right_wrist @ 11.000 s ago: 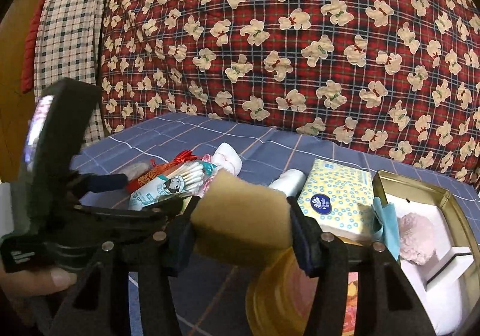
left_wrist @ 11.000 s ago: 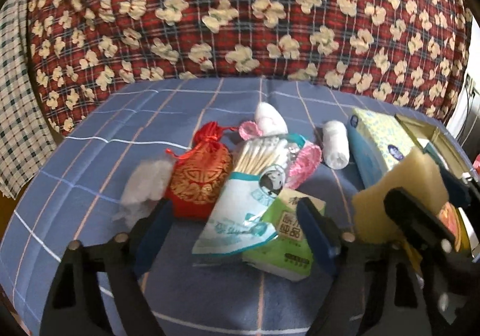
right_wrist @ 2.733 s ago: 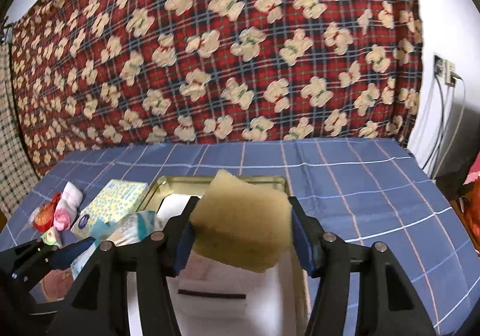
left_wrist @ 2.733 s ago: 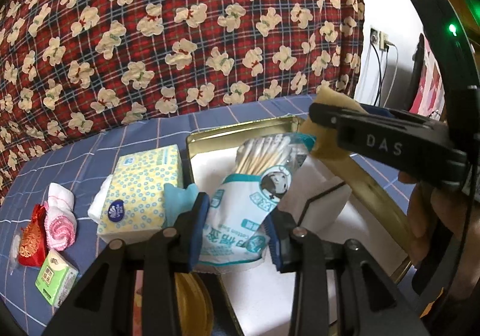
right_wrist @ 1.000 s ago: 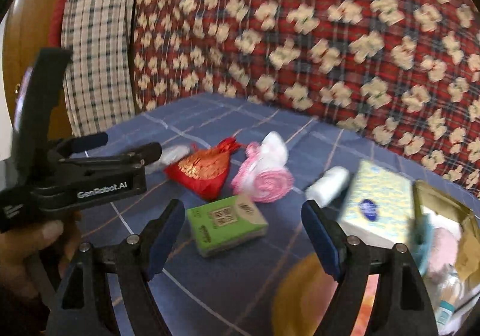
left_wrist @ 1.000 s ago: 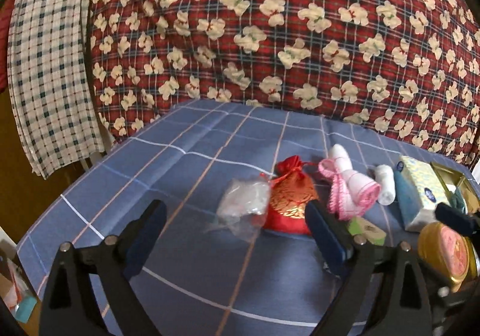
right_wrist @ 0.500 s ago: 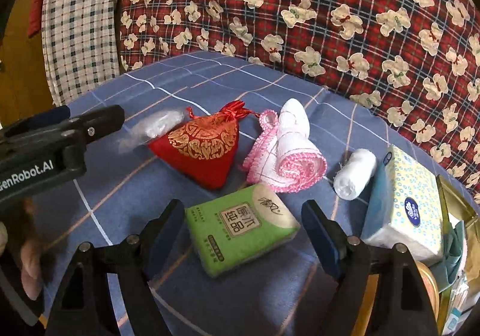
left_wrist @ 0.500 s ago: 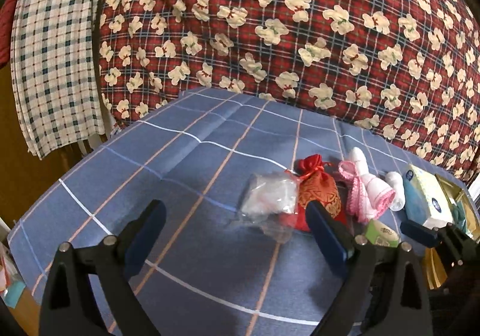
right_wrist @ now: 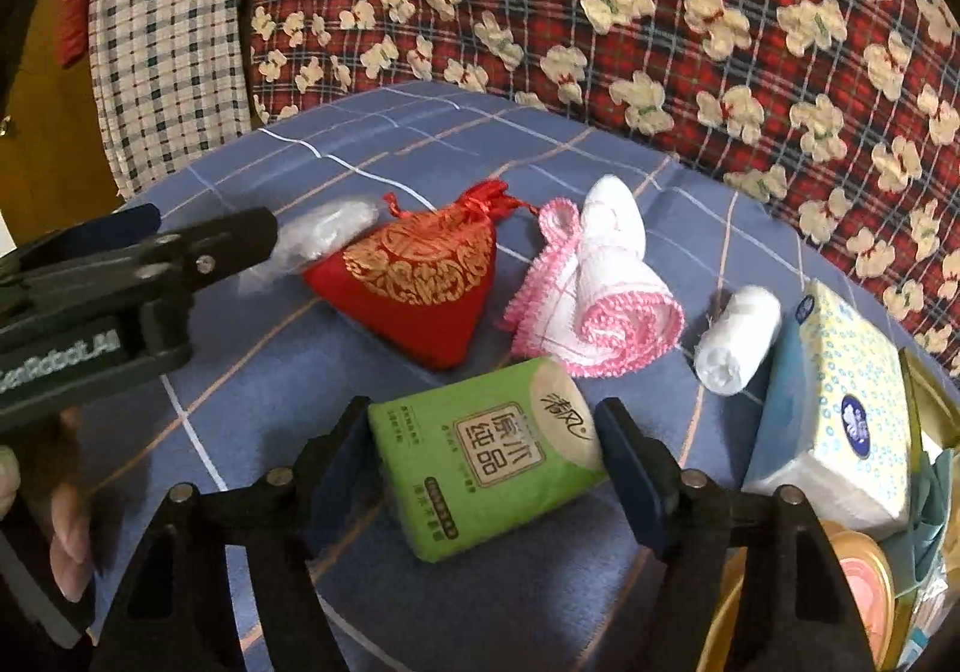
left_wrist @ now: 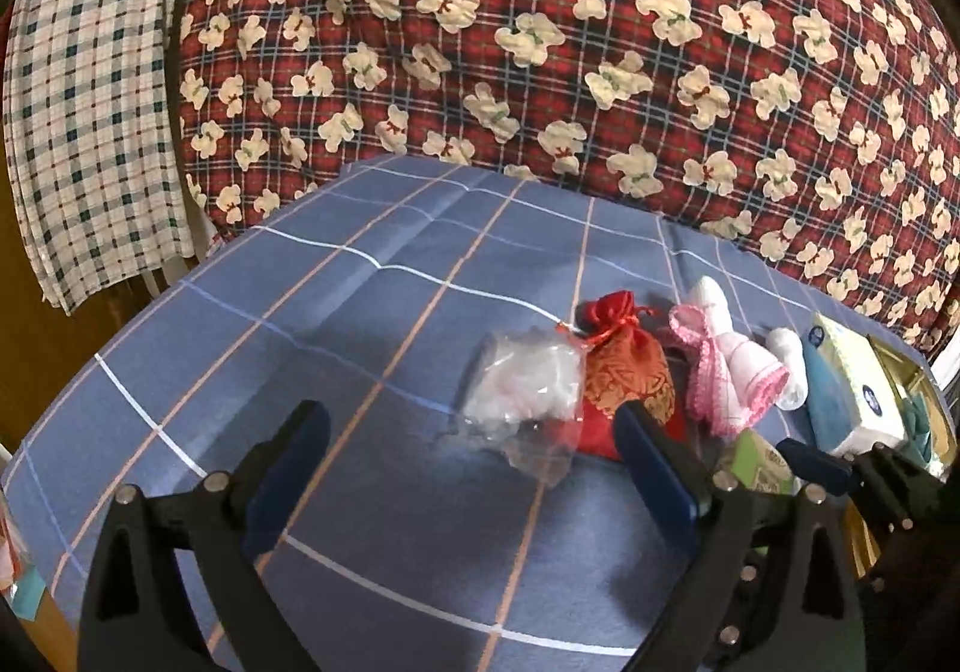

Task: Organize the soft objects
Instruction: 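Grasp the clear plastic bag with the left gripper while the right grasps the green tissue pack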

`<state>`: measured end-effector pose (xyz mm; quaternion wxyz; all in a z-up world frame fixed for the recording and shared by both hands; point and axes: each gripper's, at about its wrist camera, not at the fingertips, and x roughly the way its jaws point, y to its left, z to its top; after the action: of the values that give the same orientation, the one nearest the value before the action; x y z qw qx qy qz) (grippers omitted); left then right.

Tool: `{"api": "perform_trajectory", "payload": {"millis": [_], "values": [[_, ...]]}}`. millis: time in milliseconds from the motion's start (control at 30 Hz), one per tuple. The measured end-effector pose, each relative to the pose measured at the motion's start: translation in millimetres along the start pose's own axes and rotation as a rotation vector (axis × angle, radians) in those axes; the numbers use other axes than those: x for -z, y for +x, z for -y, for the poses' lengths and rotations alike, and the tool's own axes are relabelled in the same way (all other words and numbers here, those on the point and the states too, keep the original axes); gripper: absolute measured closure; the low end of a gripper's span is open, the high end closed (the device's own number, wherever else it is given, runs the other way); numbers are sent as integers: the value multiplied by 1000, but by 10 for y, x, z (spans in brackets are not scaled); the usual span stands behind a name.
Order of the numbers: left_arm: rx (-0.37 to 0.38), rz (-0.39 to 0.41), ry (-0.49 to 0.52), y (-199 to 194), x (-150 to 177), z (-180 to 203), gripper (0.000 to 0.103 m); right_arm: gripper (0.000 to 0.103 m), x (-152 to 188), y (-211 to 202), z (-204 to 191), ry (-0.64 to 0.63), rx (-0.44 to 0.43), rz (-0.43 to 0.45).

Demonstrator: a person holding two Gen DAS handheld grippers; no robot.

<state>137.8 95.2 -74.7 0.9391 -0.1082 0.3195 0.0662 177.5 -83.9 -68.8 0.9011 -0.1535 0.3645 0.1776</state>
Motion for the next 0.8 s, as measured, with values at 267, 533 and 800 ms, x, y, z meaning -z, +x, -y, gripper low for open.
{"api": "perform_trajectory", "payload": {"millis": [267, 533, 800], "values": [[-5, -60, -18, 128, -16, -27, 6, 28, 8, -239, 21, 15, 74, 126], [-43, -82, 78, 284, -85, 169, 9, 27, 15, -319, 90, 59, 82, 165], [1, -184, 99, 536, -130, 236, 52, 27, 25, -323, 85, 65, 82, 167]]}}
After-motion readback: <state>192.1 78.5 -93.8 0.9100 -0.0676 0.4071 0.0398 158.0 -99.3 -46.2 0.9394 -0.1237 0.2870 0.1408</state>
